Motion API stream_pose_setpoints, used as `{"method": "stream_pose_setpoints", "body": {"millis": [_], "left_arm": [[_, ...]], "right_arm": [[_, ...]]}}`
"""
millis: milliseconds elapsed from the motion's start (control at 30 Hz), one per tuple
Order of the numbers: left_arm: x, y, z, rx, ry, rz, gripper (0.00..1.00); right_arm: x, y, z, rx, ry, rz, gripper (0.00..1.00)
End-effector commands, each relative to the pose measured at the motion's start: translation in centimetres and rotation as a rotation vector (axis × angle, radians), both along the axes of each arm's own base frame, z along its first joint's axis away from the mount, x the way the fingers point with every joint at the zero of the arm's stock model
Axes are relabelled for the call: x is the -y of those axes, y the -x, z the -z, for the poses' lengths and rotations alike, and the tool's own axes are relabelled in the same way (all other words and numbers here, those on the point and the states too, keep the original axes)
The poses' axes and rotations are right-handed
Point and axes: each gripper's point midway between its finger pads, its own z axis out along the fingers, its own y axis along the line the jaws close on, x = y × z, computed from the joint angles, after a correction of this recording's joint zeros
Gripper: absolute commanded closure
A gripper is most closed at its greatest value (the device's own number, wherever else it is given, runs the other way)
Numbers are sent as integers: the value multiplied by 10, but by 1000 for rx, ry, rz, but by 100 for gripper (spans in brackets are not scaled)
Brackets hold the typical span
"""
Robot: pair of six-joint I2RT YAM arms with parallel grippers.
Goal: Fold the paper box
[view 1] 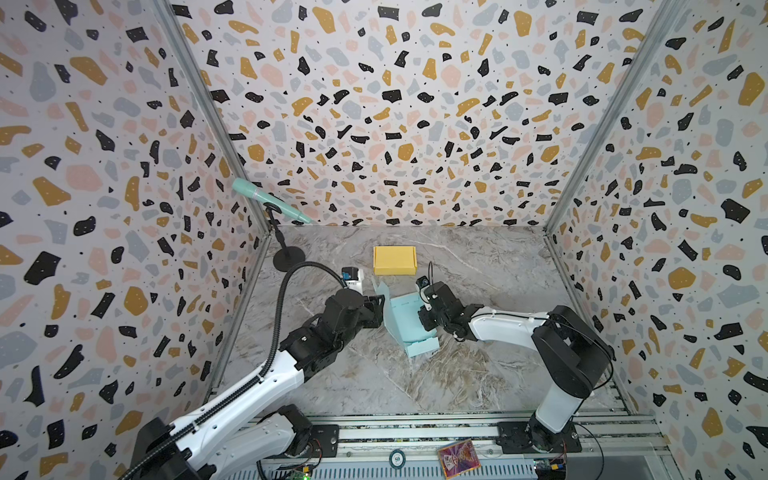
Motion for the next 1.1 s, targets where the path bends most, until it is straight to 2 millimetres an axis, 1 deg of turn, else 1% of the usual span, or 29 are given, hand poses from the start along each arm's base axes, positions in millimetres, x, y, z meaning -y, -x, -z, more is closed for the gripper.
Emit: {"method": "stream_pose_setpoints", "body": {"millis": [0,167,333,567,633,733,833,1000,1067], "left_arm": [[-3,-2,-25,52,-37,37,48],[-1,-7,-47,85,-35,57,47],[2,-10,-61,115,-11,63,47],[-1,-11,-63,122,-23,56,47],[-2,-11,-65,126,-28,54,47],[-4,-12,-66,127,-44,56,47],[0,-12,-64,122,-62,83,48],[9,-12,-75,142,-75,143,48],[12,-12,-75,137,-87,161,48]], "right_arm": [[-3,2,-2,-52,-4,-21,72],[-3,6,6,-112,-13,-22,70],[0,8,13,-141,10,-16,70],[2,9,23,-160,38,-20,77],[5,8,24,-154,49,-12,80],[6,7,21,-135,61,-13,83],[7,4,16,-103,85,-22,87],[8,1,2,-16,130,-52,90],[10,-1,-3,15,151,-59,91]]}}
